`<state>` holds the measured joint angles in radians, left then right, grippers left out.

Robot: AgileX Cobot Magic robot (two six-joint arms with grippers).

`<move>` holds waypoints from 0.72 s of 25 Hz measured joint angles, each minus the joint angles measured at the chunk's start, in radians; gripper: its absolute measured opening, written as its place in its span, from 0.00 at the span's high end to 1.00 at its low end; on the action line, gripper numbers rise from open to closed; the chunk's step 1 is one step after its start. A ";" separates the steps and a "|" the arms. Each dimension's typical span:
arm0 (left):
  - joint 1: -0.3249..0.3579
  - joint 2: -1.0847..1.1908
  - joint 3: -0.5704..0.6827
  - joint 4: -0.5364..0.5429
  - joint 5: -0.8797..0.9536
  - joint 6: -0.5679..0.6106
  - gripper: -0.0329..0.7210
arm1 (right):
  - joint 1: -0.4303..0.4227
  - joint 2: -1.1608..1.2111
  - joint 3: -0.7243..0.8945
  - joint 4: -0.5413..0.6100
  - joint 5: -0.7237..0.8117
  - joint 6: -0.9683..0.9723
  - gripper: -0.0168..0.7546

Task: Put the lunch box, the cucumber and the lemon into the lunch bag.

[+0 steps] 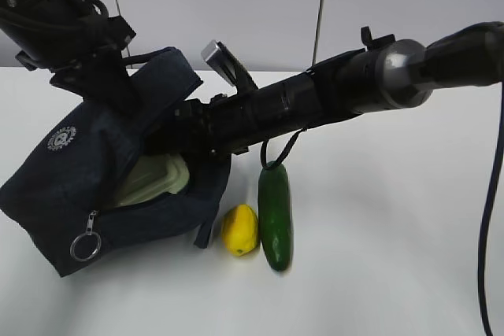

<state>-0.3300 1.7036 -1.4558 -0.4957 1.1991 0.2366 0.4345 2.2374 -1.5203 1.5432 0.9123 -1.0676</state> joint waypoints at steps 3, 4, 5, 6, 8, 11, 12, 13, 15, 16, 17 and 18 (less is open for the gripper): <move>0.000 0.006 0.000 -0.002 0.000 0.000 0.95 | 0.019 0.019 -0.002 0.040 -0.002 -0.020 0.53; 0.000 0.006 0.000 -0.002 0.000 0.000 0.95 | 0.023 0.024 -0.002 0.054 -0.002 -0.025 0.53; 0.000 0.008 0.000 -0.002 0.000 0.000 0.95 | 0.025 0.033 -0.002 0.064 -0.002 -0.027 0.53; 0.000 0.008 0.000 -0.002 -0.002 0.000 0.95 | 0.025 0.041 -0.002 0.073 -0.002 -0.028 0.53; 0.000 0.008 0.000 -0.002 -0.002 0.000 0.95 | 0.025 0.053 -0.002 0.080 -0.007 -0.029 0.53; 0.000 0.017 0.000 -0.006 -0.006 0.000 0.95 | 0.025 0.057 -0.002 0.089 -0.009 -0.032 0.53; 0.000 0.022 0.000 -0.008 -0.006 0.000 0.95 | 0.025 0.057 -0.002 0.093 -0.009 -0.032 0.53; 0.000 0.028 0.000 -0.009 -0.007 0.000 0.95 | 0.025 0.057 -0.002 0.095 -0.009 -0.034 0.53; 0.000 0.037 0.000 -0.012 -0.009 0.002 0.95 | 0.025 0.058 -0.002 0.098 -0.009 -0.035 0.53; 0.000 0.039 0.000 -0.012 -0.011 0.002 0.95 | 0.025 0.058 -0.002 0.098 -0.009 -0.035 0.53; 0.000 0.039 0.000 -0.012 -0.013 0.002 0.95 | 0.025 0.058 -0.002 0.098 -0.009 -0.035 0.53; 0.000 0.039 0.000 -0.012 -0.013 0.002 0.95 | 0.025 0.058 -0.002 0.098 -0.009 -0.035 0.53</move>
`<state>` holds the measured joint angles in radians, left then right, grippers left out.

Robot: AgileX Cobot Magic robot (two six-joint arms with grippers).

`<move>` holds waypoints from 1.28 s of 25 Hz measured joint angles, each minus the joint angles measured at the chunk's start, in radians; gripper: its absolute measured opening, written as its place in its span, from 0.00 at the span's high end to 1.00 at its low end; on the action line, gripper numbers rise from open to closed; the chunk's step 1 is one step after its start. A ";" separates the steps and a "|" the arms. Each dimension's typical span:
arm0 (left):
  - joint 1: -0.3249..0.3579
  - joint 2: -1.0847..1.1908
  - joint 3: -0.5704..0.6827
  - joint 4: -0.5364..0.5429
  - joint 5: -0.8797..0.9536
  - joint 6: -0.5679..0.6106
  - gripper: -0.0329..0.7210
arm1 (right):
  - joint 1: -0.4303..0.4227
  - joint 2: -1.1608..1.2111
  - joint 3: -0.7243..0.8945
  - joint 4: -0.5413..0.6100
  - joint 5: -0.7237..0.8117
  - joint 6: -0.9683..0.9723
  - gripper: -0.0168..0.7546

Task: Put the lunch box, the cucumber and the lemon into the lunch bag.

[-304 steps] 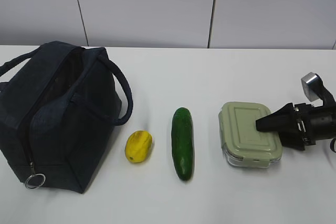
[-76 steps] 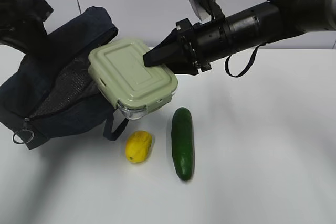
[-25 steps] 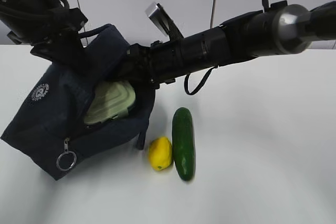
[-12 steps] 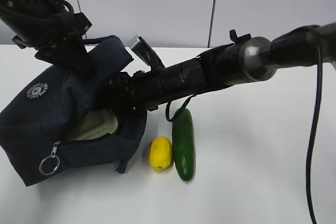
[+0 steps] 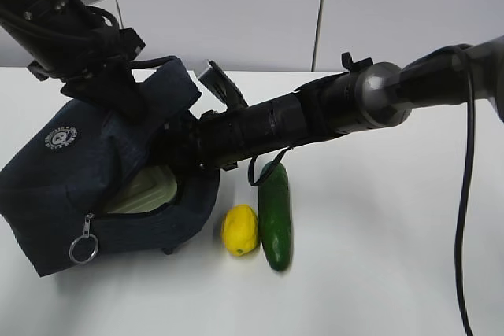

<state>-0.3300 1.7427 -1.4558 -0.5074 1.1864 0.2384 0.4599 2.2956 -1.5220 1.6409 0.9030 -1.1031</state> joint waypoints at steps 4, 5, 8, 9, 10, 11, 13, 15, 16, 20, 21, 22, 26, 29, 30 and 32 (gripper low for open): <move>0.000 0.001 0.000 0.000 -0.002 0.000 0.95 | 0.000 0.000 0.000 0.000 -0.016 0.000 0.52; 0.000 0.002 0.000 0.000 -0.002 0.000 0.95 | 0.000 0.000 0.000 0.001 -0.021 0.000 0.52; 0.000 0.016 0.000 -0.006 -0.006 0.000 0.95 | 0.000 0.000 0.000 0.001 -0.027 0.000 0.52; 0.000 0.020 0.000 -0.006 -0.006 0.000 0.95 | 0.000 0.000 0.000 -0.001 -0.027 0.000 0.52; 0.000 0.023 0.000 -0.009 -0.008 0.000 0.95 | 0.000 0.000 0.000 -0.009 -0.029 0.000 0.52; 0.000 0.026 0.000 -0.009 -0.007 0.000 0.95 | 0.000 0.000 0.000 -0.016 -0.029 0.004 0.52; 0.000 0.031 0.000 -0.014 -0.007 0.000 0.95 | 0.000 0.000 0.000 -0.028 -0.031 0.009 0.52; 0.000 0.033 0.000 -0.016 -0.010 0.000 0.95 | 0.000 0.000 0.000 -0.034 -0.031 0.010 0.52; 0.000 0.033 0.000 -0.016 -0.010 0.000 0.95 | 0.000 0.000 0.000 -0.036 -0.031 0.015 0.51; 0.000 0.033 0.000 -0.018 -0.010 0.000 0.95 | 0.000 0.000 0.000 -0.038 -0.031 0.018 0.49; 0.000 0.033 0.000 -0.018 -0.010 0.000 0.95 | 0.000 0.000 0.000 -0.040 -0.031 0.021 0.49; 0.000 0.033 0.000 -0.018 -0.010 0.000 0.95 | 0.000 0.000 0.000 -0.040 -0.031 0.020 0.49; 0.000 0.033 0.000 -0.018 -0.010 0.000 0.95 | 0.000 0.000 0.000 -0.057 -0.031 0.022 0.48; 0.000 0.033 0.000 -0.018 -0.010 0.000 0.95 | 0.000 0.000 0.000 -0.069 -0.031 0.024 0.47; 0.000 0.033 0.000 -0.018 -0.010 0.000 0.95 | 0.000 0.000 -0.002 -0.071 -0.029 0.024 0.47; 0.000 0.033 0.000 -0.018 -0.010 0.000 0.95 | 0.000 0.000 -0.002 -0.075 -0.025 0.026 0.47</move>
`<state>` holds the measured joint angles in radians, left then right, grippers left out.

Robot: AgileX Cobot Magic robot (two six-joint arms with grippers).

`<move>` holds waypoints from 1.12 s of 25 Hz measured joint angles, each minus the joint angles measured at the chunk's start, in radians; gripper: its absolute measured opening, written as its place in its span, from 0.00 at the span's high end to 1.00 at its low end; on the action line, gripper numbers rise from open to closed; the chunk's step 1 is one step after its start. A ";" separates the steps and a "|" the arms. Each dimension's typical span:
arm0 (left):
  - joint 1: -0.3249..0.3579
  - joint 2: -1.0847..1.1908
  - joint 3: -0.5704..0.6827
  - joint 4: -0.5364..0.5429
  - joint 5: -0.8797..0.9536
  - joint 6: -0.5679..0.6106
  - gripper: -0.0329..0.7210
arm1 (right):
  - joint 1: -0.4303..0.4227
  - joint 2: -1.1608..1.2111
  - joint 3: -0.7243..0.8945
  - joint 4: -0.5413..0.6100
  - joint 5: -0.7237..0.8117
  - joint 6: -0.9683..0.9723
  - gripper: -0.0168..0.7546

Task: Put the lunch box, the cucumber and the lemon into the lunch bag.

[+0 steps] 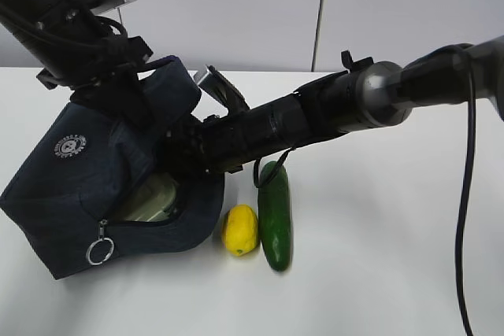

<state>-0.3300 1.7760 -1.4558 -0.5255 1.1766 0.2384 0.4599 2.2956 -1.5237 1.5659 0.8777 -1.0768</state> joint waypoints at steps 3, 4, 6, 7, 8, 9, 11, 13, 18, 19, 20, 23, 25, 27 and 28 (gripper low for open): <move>0.000 0.000 0.000 0.007 0.000 0.000 0.95 | -0.009 0.000 0.000 -0.004 0.029 0.002 0.47; 0.000 0.000 0.000 0.011 0.000 0.000 0.95 | -0.011 0.000 0.000 -0.009 0.036 0.006 0.47; 0.000 0.000 0.000 0.015 -0.002 0.000 0.95 | -0.025 0.000 0.000 -0.024 0.048 0.014 0.47; 0.000 0.000 0.000 0.015 -0.003 0.000 0.95 | -0.029 0.000 0.000 -0.029 0.062 0.015 0.47; 0.000 0.000 0.000 0.015 -0.006 0.000 0.95 | -0.037 0.000 0.000 -0.038 0.077 0.020 0.47; 0.000 0.000 0.000 0.015 -0.008 0.000 0.95 | -0.043 0.000 0.000 -0.045 0.094 0.022 0.47; 0.000 0.000 0.000 0.015 -0.012 0.000 0.95 | -0.059 -0.002 0.000 -0.049 0.124 0.025 0.47; 0.000 0.000 0.000 0.015 -0.014 0.000 0.95 | -0.078 -0.015 0.000 -0.064 0.138 0.031 0.47; 0.000 0.000 0.000 0.015 -0.015 0.000 0.95 | -0.149 -0.065 -0.010 -0.156 0.162 0.079 0.47; 0.000 0.000 0.000 0.015 -0.015 0.000 0.95 | -0.165 -0.079 -0.010 -0.182 0.168 0.093 0.47; 0.000 0.000 0.000 0.015 -0.015 0.000 0.95 | -0.182 -0.090 -0.010 -0.206 0.172 0.108 0.47; 0.000 0.000 0.000 0.015 -0.015 0.000 0.95 | -0.221 -0.138 -0.010 -0.279 0.176 0.157 0.47; 0.000 0.000 0.000 0.015 -0.015 0.000 0.95 | -0.235 -0.179 -0.010 -0.344 0.176 0.199 0.47; 0.000 0.000 0.000 0.017 -0.015 0.000 0.95 | -0.241 -0.219 -0.010 -0.443 0.166 0.260 0.47; 0.000 0.000 0.000 0.022 -0.013 0.000 0.95 | -0.241 -0.240 -0.010 -0.486 0.164 0.292 0.47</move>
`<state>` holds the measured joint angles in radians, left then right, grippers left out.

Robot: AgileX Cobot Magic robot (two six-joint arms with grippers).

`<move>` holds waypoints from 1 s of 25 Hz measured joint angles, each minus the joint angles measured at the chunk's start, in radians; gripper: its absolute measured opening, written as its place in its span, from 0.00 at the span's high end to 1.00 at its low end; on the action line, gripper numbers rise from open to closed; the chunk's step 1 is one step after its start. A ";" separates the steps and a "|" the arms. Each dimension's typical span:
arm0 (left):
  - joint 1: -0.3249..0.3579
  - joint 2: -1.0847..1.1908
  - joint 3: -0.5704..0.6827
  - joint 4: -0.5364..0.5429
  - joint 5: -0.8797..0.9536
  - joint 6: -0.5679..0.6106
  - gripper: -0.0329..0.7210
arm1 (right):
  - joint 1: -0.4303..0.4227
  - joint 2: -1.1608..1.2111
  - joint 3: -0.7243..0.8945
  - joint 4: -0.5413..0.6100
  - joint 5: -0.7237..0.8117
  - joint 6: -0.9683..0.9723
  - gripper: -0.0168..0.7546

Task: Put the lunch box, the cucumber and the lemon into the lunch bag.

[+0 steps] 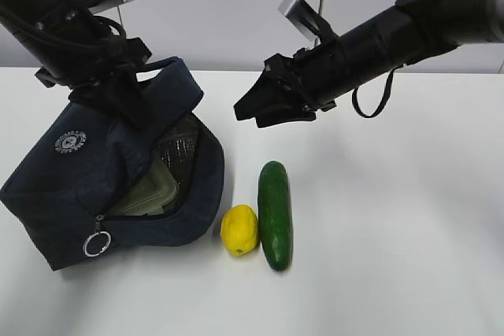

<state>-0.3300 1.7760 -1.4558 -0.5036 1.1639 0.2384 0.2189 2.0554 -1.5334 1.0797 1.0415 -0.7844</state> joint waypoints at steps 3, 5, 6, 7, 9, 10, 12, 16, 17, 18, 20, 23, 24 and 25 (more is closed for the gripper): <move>0.000 0.000 0.000 0.017 0.006 0.002 0.95 | 0.000 -0.049 0.000 -0.124 -0.002 0.083 0.47; 0.000 0.000 0.000 0.023 0.010 0.002 0.95 | 0.000 -0.072 0.000 -0.196 -0.002 0.137 0.47; 0.000 0.000 0.000 0.025 0.010 0.002 0.95 | 0.000 -0.078 0.000 -0.228 0.000 0.165 0.47; 0.002 0.000 0.000 0.029 0.012 0.002 0.95 | 0.000 -0.083 0.000 -0.253 0.004 0.193 0.47; 0.004 0.000 0.000 0.044 0.014 0.002 0.95 | 0.004 -0.088 0.000 -0.313 0.006 0.241 0.47; 0.004 0.000 0.000 0.055 0.017 0.004 0.95 | 0.011 -0.090 0.000 -0.337 0.008 0.267 0.47; 0.006 0.000 0.000 0.066 0.021 0.004 0.95 | 0.034 -0.092 0.000 -0.406 0.008 0.318 0.47; 0.010 0.000 0.000 0.096 0.023 0.004 0.95 | 0.098 -0.092 0.000 -0.531 -0.015 0.428 0.47; 0.012 0.000 0.000 0.106 0.024 0.004 0.95 | 0.107 -0.092 0.000 -0.551 -0.026 0.453 0.47; 0.015 0.000 0.000 0.114 0.026 0.004 0.95 | 0.116 -0.092 0.000 -0.566 -0.032 0.470 0.47; 0.014 0.000 0.000 0.128 0.027 0.004 0.95 | 0.126 -0.092 0.000 -0.579 -0.042 0.499 0.47; 0.014 0.000 0.000 0.139 0.027 0.004 0.95 | 0.134 -0.092 0.000 -0.597 -0.051 0.539 0.47; 0.014 0.000 0.000 0.141 0.028 0.004 0.95 | 0.133 -0.092 0.000 -0.602 -0.051 0.550 0.47; 0.014 0.000 0.000 0.143 0.028 0.005 0.95 | 0.133 -0.089 0.000 -0.607 -0.053 0.558 0.47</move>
<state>-0.3157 1.7760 -1.4558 -0.3607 1.1919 0.2438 0.3515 1.9660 -1.5334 0.4725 0.9888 -0.2264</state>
